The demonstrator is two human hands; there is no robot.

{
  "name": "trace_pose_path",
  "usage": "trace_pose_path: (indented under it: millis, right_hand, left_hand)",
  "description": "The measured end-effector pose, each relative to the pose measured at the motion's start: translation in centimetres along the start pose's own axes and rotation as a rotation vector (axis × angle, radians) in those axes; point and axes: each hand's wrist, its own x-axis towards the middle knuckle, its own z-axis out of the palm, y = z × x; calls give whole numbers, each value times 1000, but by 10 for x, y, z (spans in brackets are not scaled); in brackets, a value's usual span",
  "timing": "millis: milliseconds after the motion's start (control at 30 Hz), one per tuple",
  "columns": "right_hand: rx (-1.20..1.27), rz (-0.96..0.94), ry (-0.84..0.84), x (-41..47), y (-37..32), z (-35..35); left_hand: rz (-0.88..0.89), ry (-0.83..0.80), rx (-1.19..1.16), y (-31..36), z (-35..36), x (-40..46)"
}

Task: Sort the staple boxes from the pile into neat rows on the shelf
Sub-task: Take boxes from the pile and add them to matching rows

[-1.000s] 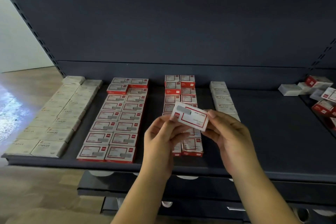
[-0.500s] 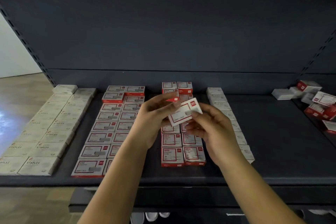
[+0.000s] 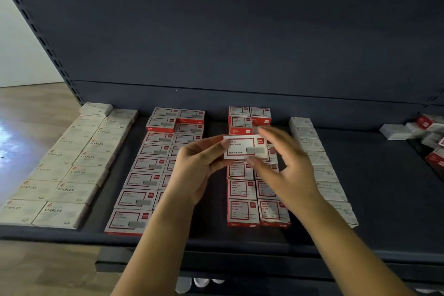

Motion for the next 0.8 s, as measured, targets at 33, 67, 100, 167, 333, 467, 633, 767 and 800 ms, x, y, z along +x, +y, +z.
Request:
trace_pose_path:
  millis: [33,67,100,167,333,467,633,767,800]
  right_hand:
    - [-22,-16,-26,4,-1,2]
    - [-44,-42,-38,7,-1,5]
    - [-66,-74,-42,10,-1,8]
    - [-71,-97,-47,15,0,11]
    - [-69,-121,-80,22,1,22]
    - [-106,-178,-106,28,-6,31]
    - [-151,-131,-116,36,-6,41]
    - [-266,-13,-294,48,-10,45]
    - [-321,15,-324,51,-10,45]
  left_hand:
    - [-2,2,3,3,-2,0]
    - [0,5,8,5,-5,0]
    - [8,13,21,8,-8,-1]
    - [64,32,155,13,-15,-3]
    - [749,-44,1422,26,-28,-2]
    - [912,-240,1791,25,-27,7]
    - [767,-329,1801,32,-29,22]
    - [637,-297,1877,42,-53,69]
    - [584,-290,1889,44,-61,81]
